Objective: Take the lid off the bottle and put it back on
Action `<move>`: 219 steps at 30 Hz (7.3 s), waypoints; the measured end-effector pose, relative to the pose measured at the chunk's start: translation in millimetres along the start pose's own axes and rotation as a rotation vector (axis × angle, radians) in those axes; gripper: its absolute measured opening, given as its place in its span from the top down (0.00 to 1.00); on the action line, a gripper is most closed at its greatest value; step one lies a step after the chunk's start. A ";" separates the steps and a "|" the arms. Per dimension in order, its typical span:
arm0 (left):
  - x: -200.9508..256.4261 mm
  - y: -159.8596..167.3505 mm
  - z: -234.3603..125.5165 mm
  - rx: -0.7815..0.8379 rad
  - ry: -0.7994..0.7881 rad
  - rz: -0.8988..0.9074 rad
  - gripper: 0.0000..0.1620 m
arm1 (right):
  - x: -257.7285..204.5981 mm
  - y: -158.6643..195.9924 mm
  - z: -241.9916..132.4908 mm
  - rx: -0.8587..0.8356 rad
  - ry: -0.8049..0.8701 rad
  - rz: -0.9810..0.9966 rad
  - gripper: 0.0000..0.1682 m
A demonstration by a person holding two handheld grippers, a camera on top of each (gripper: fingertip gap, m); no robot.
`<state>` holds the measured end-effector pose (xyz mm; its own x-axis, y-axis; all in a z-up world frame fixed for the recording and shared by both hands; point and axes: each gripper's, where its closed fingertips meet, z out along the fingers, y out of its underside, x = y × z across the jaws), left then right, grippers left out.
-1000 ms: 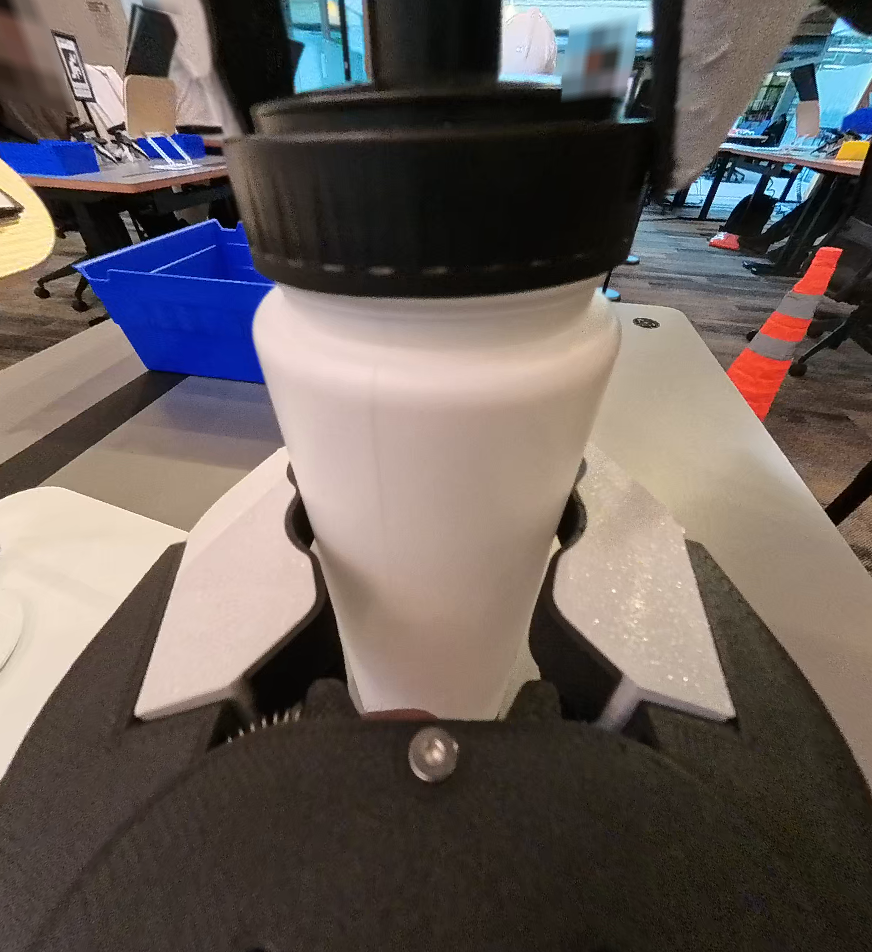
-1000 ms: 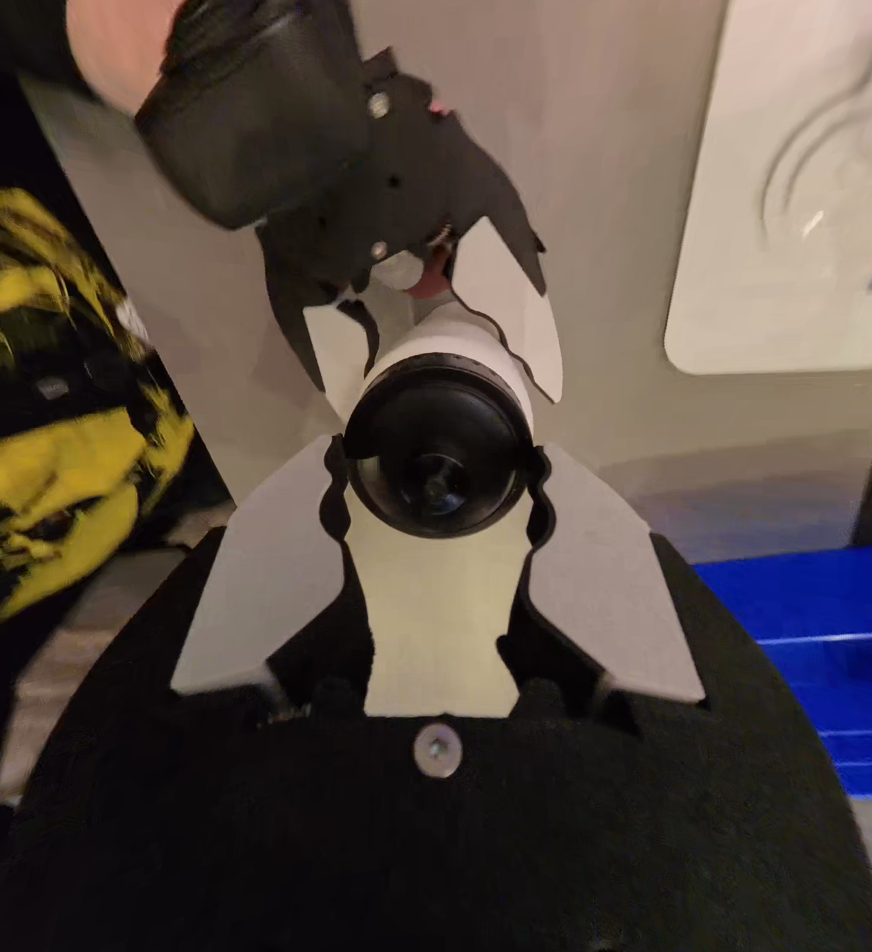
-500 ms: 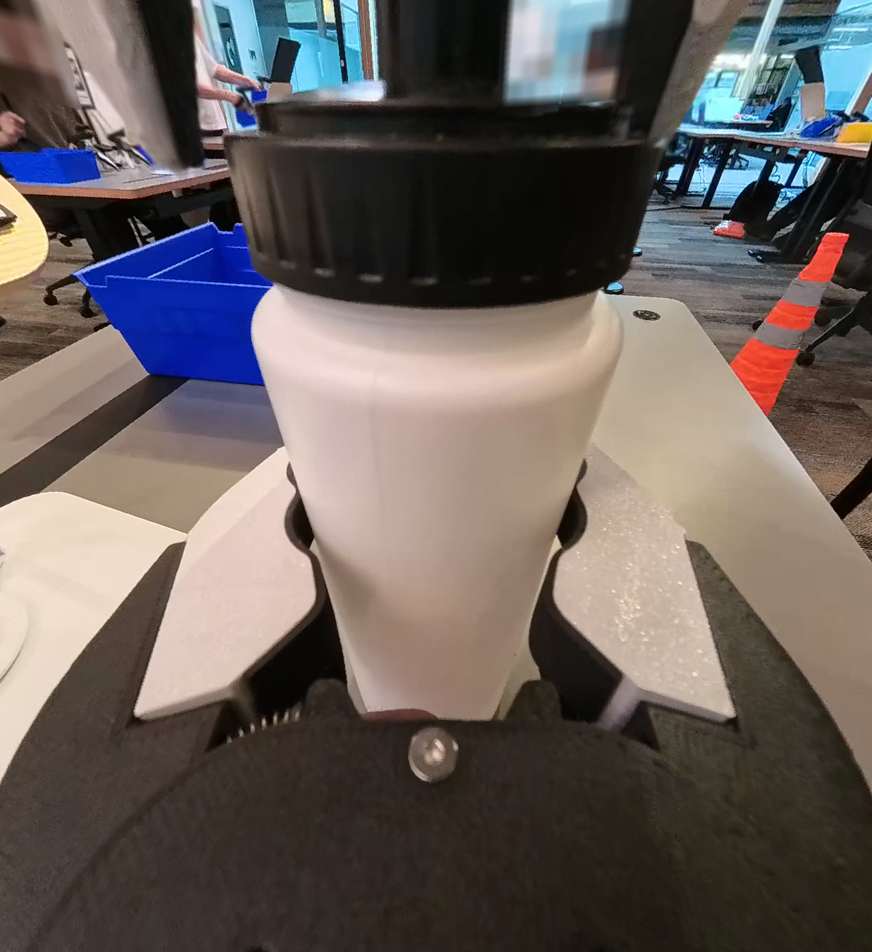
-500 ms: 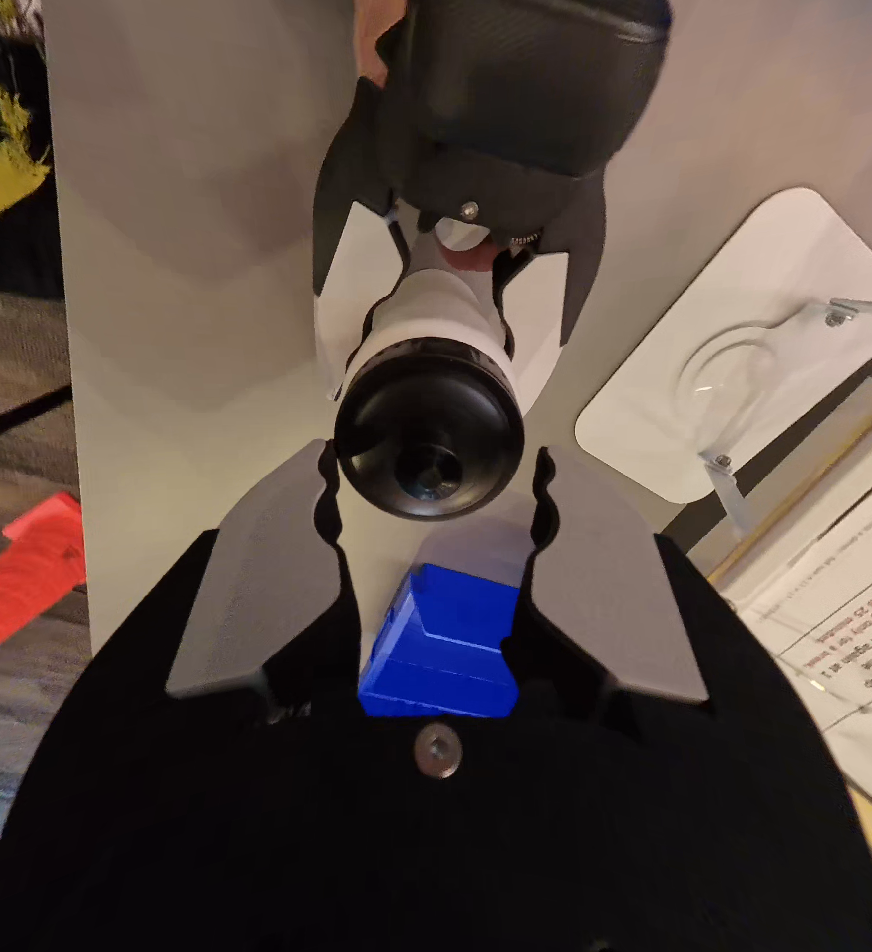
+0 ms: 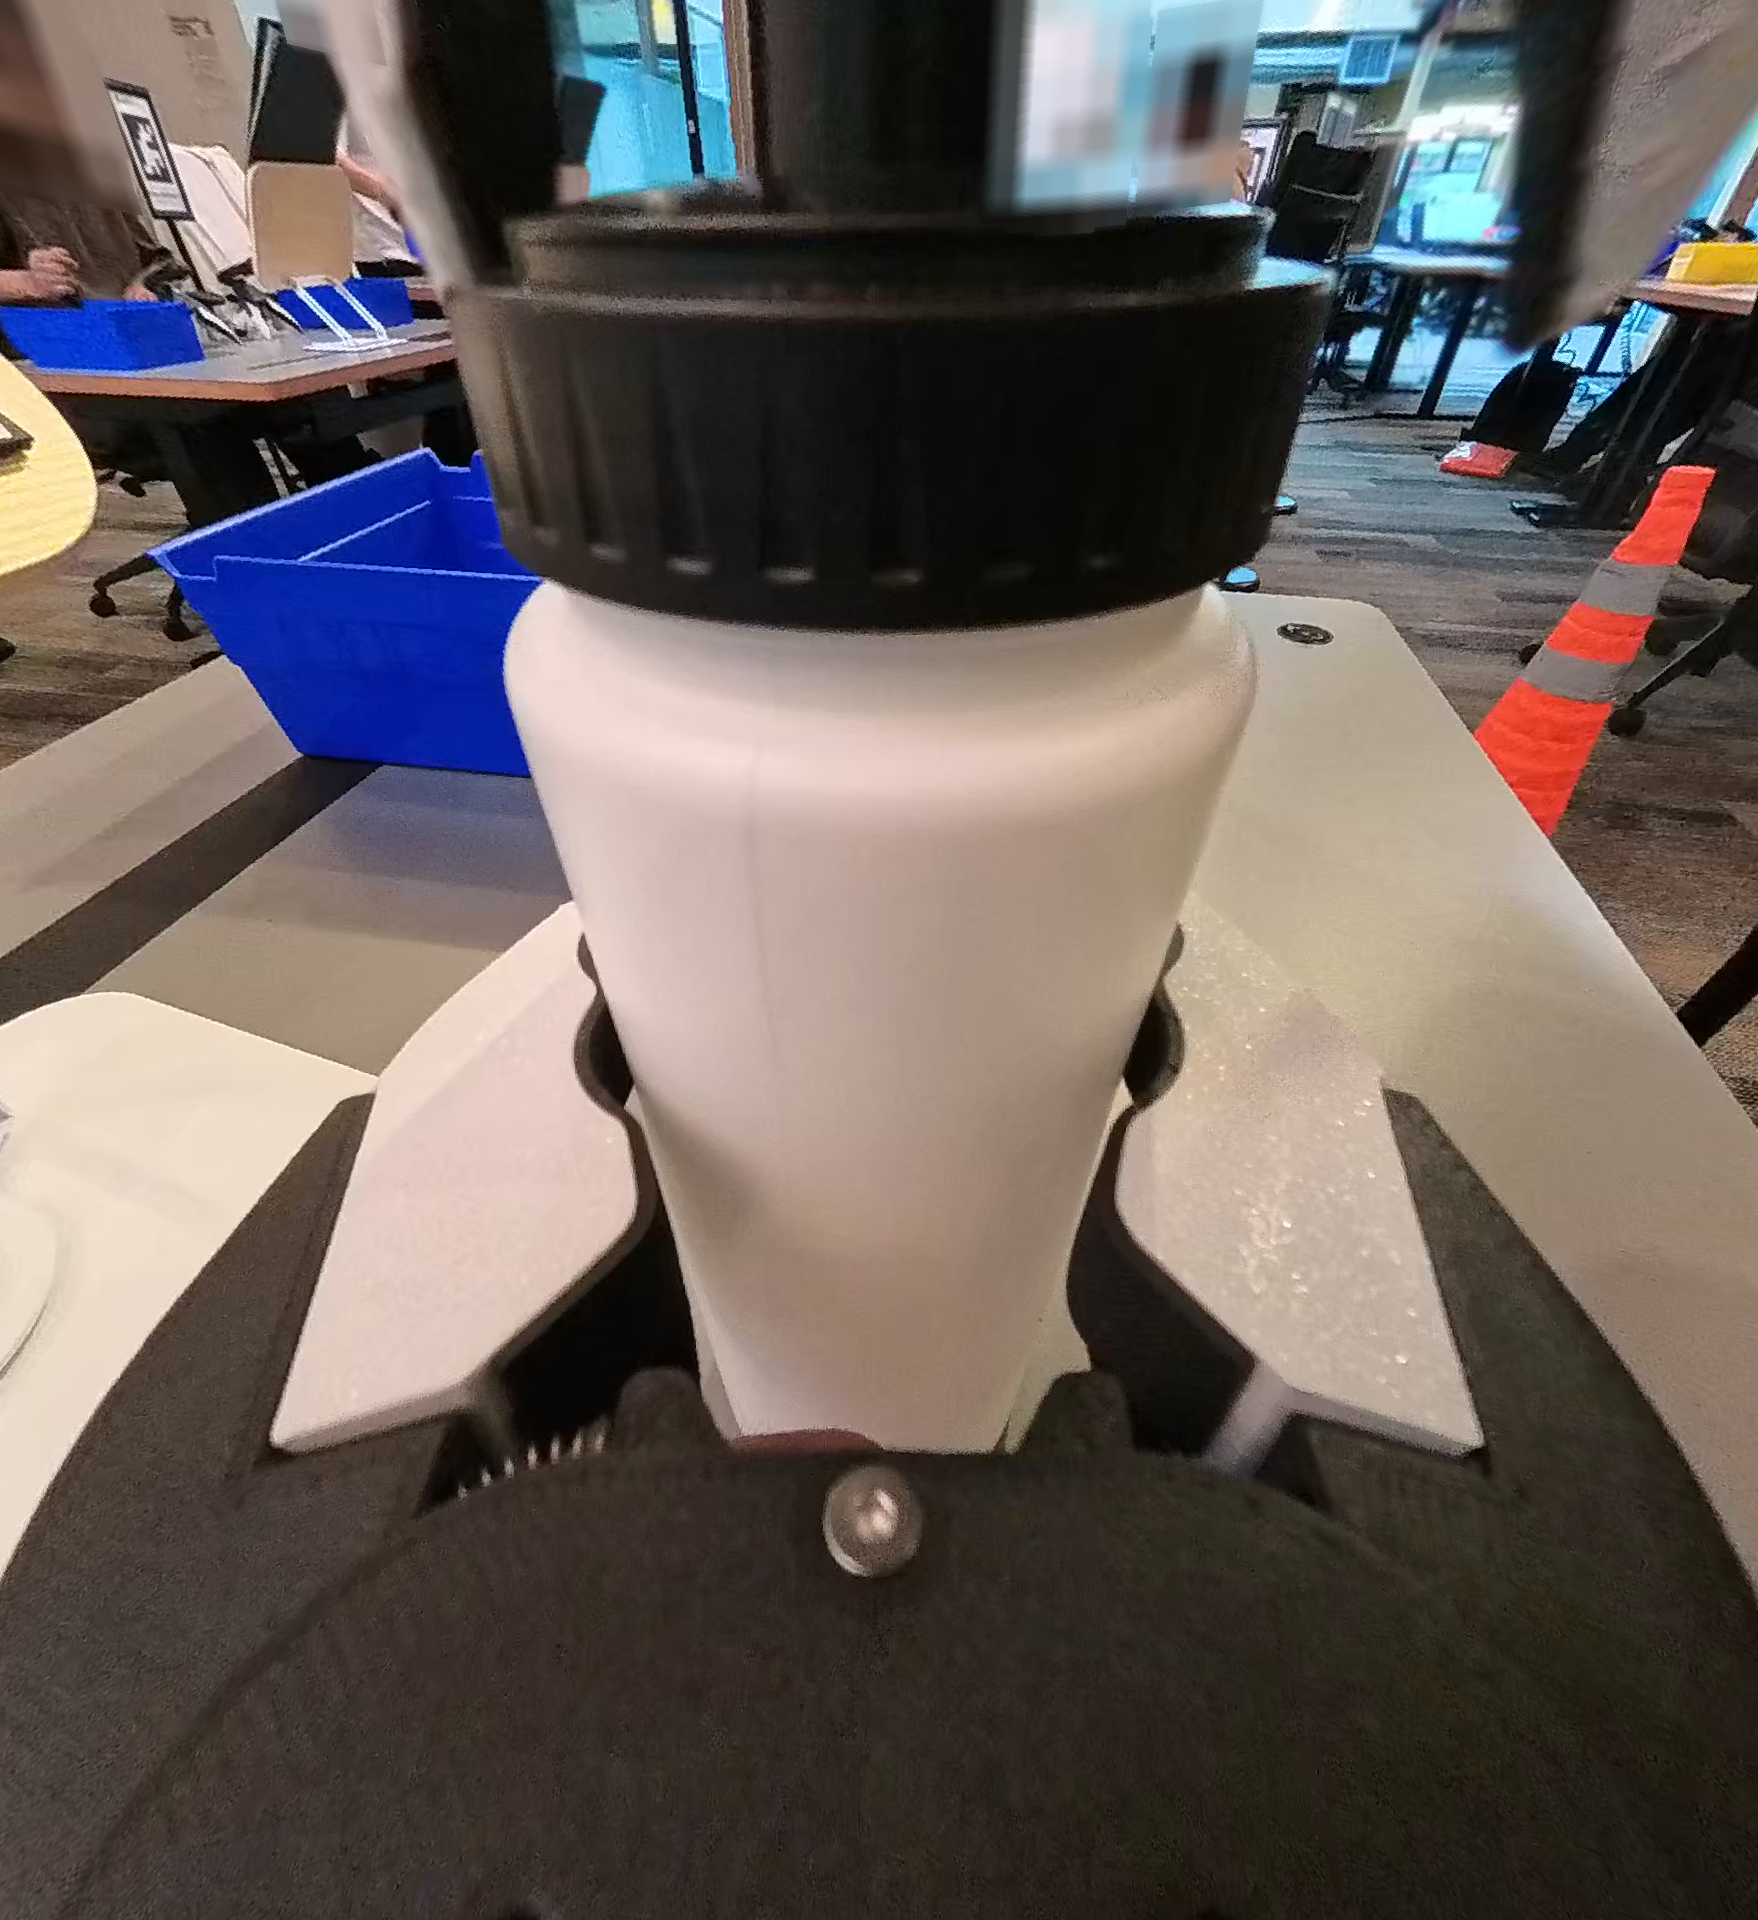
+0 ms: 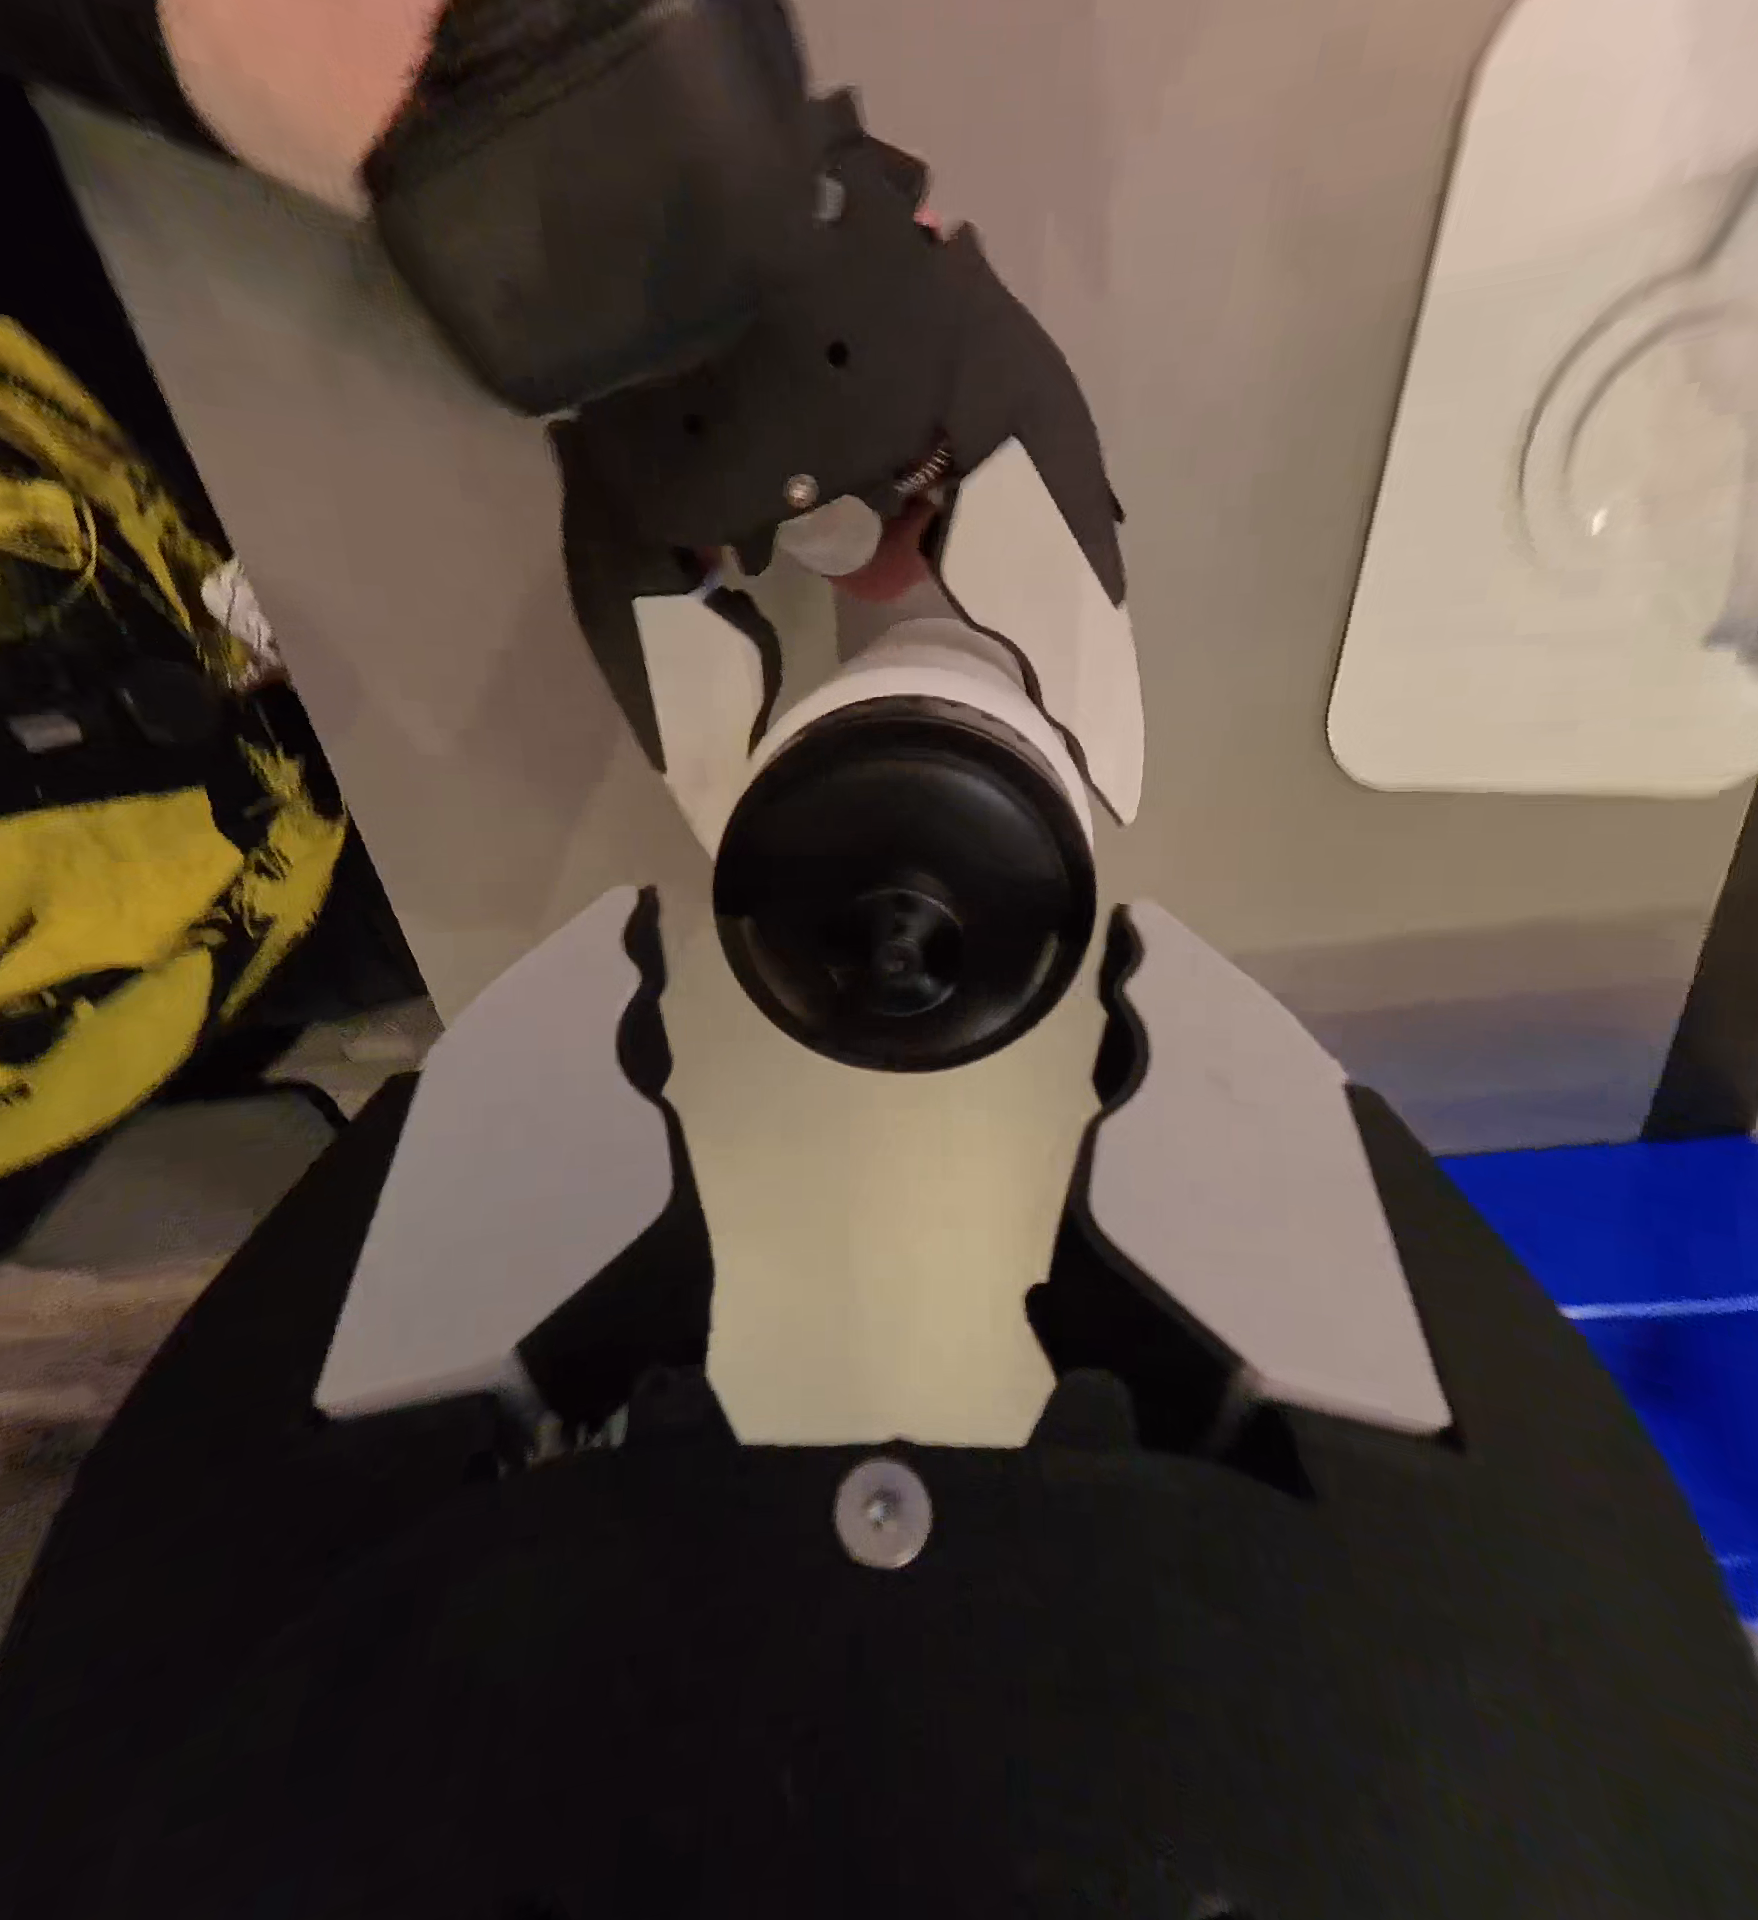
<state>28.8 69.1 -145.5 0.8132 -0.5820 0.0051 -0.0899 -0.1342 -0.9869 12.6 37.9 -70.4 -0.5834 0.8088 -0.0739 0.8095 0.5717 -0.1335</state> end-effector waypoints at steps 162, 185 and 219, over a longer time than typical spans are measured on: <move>7.2 -1.0 3.5 0.018 0.032 0.014 0.42 | 8.0 20.2 12.1 -0.249 0.034 -0.376 0.56; 6.6 -0.8 3.8 0.020 0.029 0.013 0.42 | 11.3 24.0 9.2 -0.240 0.076 -0.369 0.57; 7.5 -0.8 3.9 0.024 0.030 0.014 0.42 | 8.9 21.1 9.4 -0.219 0.103 -0.155 0.49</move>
<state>37.2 68.0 -145.2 0.7943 -0.6075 -0.0040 -0.0868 -0.1069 -0.9905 23.8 55.9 -83.1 -0.7008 0.7126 0.0330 0.7125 0.6969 0.0823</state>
